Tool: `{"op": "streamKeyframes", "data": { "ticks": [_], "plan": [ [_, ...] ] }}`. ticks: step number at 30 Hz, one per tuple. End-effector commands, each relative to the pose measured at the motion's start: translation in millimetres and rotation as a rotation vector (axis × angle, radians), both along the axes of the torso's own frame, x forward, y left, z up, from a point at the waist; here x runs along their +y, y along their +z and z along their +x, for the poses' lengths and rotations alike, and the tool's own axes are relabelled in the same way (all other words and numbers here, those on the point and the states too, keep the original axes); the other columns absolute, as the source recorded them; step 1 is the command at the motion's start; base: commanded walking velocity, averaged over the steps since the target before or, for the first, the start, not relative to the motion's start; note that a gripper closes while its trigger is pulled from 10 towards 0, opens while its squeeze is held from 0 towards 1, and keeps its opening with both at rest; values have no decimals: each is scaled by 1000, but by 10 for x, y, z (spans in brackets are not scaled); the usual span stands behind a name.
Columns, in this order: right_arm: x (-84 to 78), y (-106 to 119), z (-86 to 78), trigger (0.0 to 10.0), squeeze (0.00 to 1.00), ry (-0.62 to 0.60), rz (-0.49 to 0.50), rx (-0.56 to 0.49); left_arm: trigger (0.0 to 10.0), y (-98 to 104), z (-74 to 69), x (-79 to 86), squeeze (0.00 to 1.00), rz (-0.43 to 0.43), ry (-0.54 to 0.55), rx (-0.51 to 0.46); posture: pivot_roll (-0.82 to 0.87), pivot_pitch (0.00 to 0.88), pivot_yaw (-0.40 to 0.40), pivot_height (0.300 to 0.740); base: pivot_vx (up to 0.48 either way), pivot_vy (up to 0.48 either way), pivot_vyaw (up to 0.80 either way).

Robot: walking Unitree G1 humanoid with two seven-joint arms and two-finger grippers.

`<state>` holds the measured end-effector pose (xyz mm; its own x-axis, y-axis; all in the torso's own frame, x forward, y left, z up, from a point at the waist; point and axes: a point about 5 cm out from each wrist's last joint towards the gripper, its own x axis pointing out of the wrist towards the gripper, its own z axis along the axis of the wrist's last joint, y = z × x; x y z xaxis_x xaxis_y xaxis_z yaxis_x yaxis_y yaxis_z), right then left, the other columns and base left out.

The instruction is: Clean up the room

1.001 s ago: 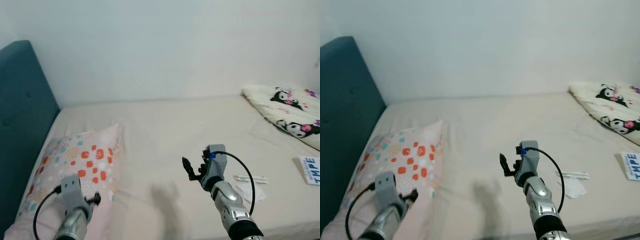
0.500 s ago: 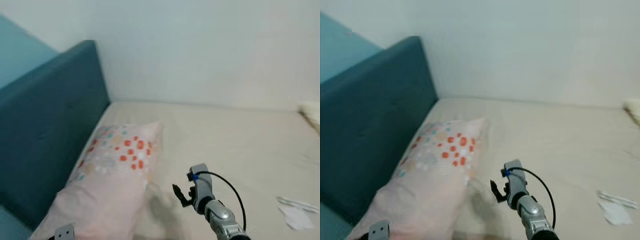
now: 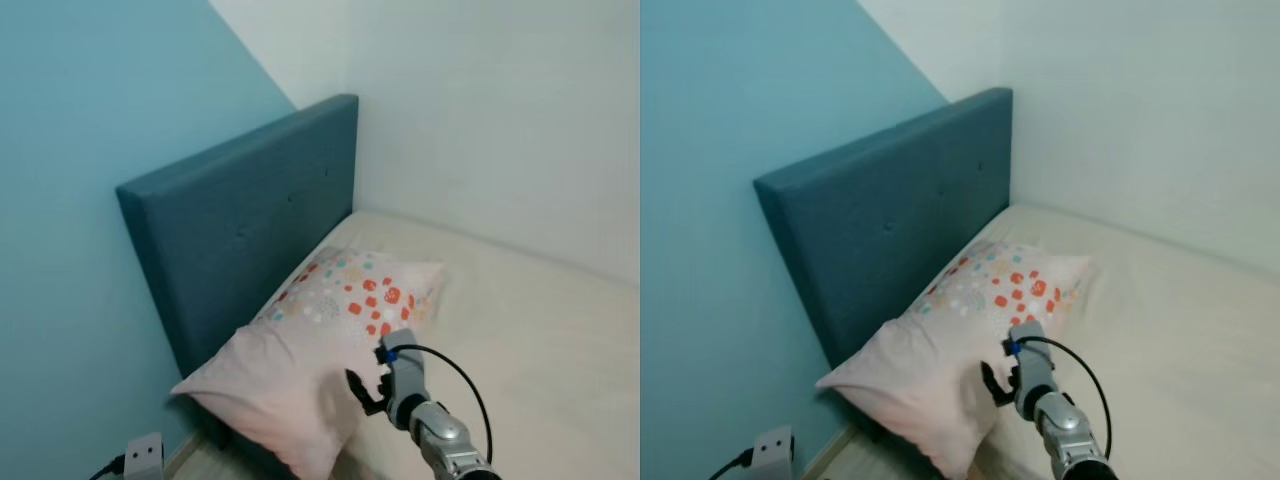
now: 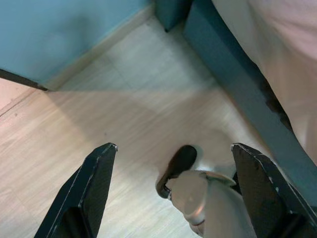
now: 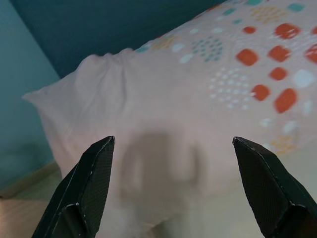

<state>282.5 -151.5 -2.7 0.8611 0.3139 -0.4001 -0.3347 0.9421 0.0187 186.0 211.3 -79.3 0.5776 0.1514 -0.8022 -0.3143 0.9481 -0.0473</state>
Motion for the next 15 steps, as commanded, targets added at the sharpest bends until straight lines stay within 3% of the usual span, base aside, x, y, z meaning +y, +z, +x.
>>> {"op": "streamKeyframes", "data": {
  "ticks": [1, 15],
  "plan": [
    [-6, 10, 11, 10000, 0, -4, 0, -9, 10000, 1, 18, -31, 0, 0, -24, 8, -11, 0, -11, 740, 0, 0, 750],
    [-3, 28, 30, 10000, 0, 15, -17, -17, 10000, 64, 180, -147, 0, -46, -46, -30, -17, 0, -12, 740, 0, 0, 751]
  ]
}}
